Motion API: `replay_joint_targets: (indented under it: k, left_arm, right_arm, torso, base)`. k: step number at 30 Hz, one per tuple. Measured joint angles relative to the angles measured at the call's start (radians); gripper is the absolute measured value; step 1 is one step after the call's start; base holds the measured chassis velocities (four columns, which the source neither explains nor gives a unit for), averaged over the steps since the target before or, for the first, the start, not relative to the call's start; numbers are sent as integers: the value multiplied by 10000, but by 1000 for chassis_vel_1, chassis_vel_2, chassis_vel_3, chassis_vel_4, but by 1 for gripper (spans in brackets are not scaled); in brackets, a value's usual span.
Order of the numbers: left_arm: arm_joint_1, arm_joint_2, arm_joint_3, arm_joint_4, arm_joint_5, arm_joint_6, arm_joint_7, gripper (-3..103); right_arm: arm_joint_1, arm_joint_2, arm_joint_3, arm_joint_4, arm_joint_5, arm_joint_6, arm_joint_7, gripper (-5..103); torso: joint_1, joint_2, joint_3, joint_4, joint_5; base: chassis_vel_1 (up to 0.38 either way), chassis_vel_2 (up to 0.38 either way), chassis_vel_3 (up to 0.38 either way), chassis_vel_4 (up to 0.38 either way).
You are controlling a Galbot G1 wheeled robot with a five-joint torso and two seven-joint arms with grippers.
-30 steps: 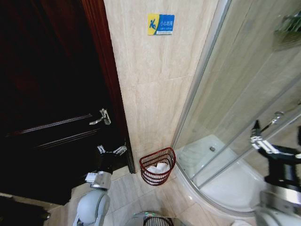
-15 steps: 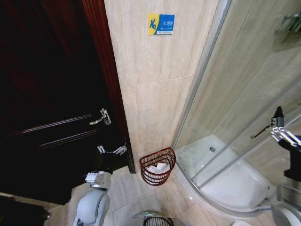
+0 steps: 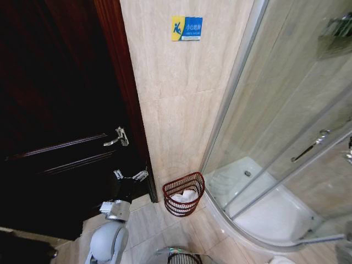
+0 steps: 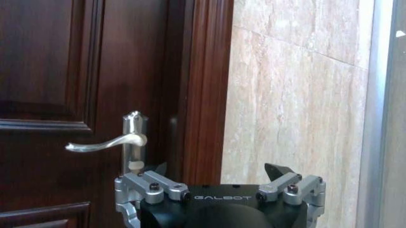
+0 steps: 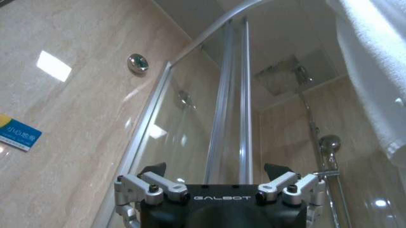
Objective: Discard the used towel into the hamper.
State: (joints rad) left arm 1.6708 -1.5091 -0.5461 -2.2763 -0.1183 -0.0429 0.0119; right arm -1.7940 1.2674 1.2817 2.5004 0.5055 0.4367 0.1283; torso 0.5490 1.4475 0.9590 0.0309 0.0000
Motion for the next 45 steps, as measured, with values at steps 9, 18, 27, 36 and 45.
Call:
replay_joint_targets:
  k: [9,18,27,36,45]
  left_arm:
    - [0,0,0,0,0,0,0,100]
    - [0,2,-1,0,0,0,0,100]
    - [0,0,-1,0,0,-1,0,100]
    - [-1,-5,3,1,0,-1,4,100]
    - [0,4,-3,1,0,-1,1,100]
  right_arm:
    - [47,-92,56,-3,170,-51,-2,100]
    - [81,-22,-56,-3,142,-84,-19,100]
    - [86,-12,-220,-4,32,-126,-20,100]
    - [97,67,-105,-8,-64,24,30,100]
    - [59,50,174,-4,91,207,26,100]
  torso:
    - [0,0,0,3,-1]
    - [-1,0,0,1,-3]
    - [0,0,0,1,2]
    - [1,0,0,4,3]
    - [-3,3,-1,1,-1]
  base:
    - [0,0,0,0]
    - [-20,-41,25,30]
    - [-174,-162,160,164]
    - [-115,-147,141,80]
    - [46,20,-39,-6]
